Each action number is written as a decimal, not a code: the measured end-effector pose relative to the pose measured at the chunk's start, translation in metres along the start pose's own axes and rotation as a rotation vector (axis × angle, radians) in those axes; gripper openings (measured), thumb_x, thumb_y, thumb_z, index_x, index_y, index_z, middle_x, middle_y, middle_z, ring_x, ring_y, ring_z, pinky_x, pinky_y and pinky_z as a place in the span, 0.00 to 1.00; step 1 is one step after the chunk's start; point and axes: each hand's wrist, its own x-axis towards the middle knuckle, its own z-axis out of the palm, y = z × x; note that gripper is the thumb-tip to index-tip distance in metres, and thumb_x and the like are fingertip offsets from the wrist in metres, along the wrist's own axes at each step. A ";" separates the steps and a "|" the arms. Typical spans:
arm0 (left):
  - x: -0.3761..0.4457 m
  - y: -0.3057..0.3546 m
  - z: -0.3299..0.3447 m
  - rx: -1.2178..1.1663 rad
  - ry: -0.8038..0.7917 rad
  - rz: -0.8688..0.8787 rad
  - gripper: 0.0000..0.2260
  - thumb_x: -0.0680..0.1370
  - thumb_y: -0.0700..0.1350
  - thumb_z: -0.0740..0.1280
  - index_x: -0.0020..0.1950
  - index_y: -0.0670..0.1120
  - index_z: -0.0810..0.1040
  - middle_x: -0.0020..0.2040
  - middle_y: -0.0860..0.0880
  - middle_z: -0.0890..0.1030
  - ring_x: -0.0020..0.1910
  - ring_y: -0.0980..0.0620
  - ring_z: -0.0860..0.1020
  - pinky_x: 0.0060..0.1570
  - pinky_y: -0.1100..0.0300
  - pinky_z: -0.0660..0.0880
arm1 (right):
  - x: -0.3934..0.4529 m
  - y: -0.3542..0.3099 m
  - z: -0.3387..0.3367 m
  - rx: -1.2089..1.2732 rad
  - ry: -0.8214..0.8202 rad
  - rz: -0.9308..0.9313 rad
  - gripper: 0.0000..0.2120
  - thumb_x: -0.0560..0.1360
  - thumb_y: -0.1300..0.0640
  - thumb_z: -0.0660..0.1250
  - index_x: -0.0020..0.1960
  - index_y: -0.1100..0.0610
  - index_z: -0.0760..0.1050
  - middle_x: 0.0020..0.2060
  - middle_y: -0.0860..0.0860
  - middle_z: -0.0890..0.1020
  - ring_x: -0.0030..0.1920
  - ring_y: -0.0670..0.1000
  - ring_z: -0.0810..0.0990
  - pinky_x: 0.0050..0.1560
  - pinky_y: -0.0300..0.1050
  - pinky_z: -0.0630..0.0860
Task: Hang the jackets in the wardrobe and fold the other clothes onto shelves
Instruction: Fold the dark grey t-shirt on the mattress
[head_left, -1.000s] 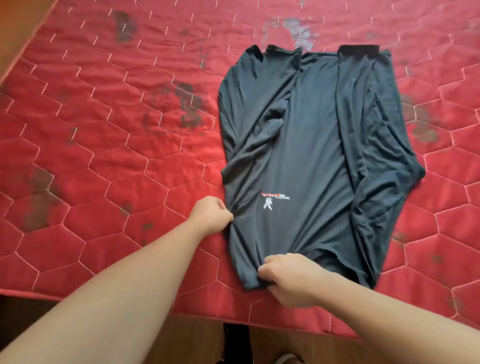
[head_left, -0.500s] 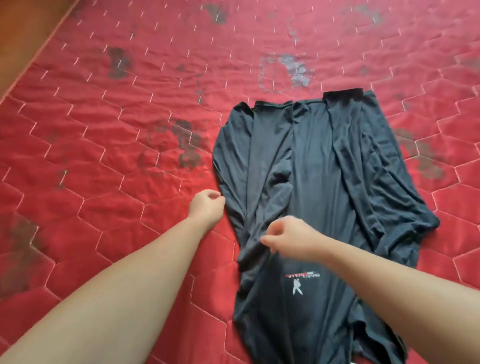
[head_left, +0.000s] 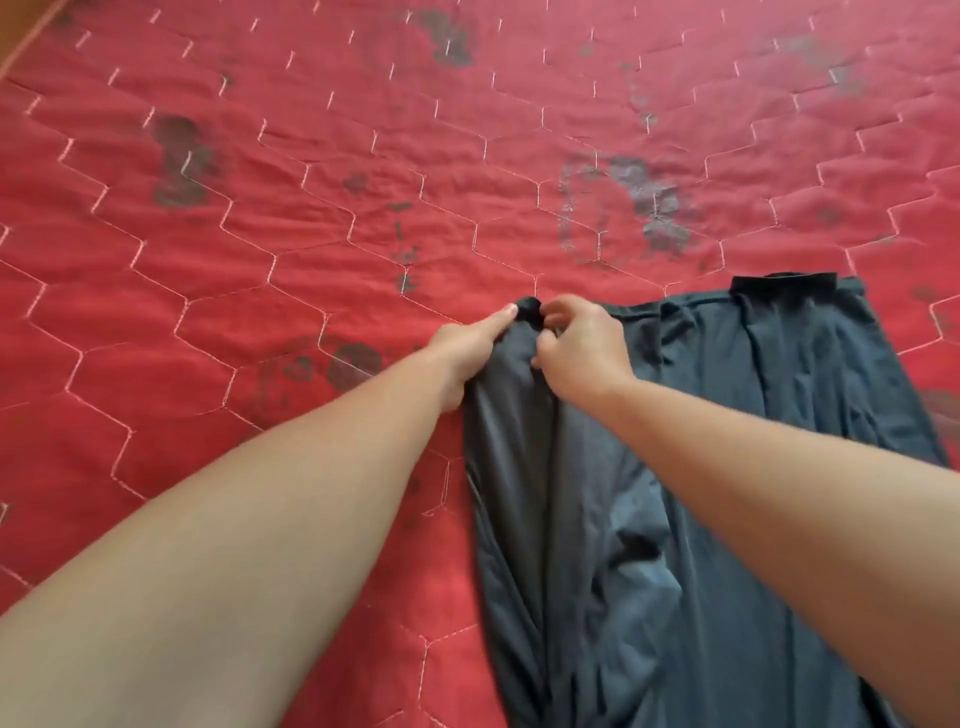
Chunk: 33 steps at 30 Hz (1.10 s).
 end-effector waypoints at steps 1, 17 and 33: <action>0.000 0.008 -0.002 -0.025 -0.096 -0.011 0.21 0.74 0.57 0.71 0.57 0.42 0.81 0.51 0.45 0.84 0.45 0.50 0.83 0.51 0.57 0.80 | 0.015 -0.005 0.002 -0.034 -0.011 0.024 0.13 0.75 0.58 0.63 0.59 0.57 0.77 0.54 0.54 0.82 0.54 0.56 0.81 0.54 0.42 0.74; 0.020 0.038 -0.054 -0.256 -0.192 0.052 0.08 0.79 0.38 0.65 0.54 0.47 0.80 0.45 0.47 0.83 0.40 0.53 0.80 0.47 0.61 0.75 | 0.096 -0.058 -0.009 -0.271 -0.521 -0.194 0.10 0.74 0.51 0.67 0.48 0.58 0.80 0.39 0.57 0.84 0.27 0.49 0.77 0.27 0.40 0.71; 0.001 0.017 0.036 1.103 0.280 0.593 0.27 0.75 0.49 0.64 0.74 0.58 0.63 0.77 0.53 0.60 0.76 0.50 0.55 0.72 0.48 0.54 | 0.058 0.081 -0.071 -0.195 0.174 -0.201 0.08 0.72 0.60 0.65 0.50 0.53 0.79 0.45 0.50 0.79 0.46 0.54 0.79 0.50 0.48 0.75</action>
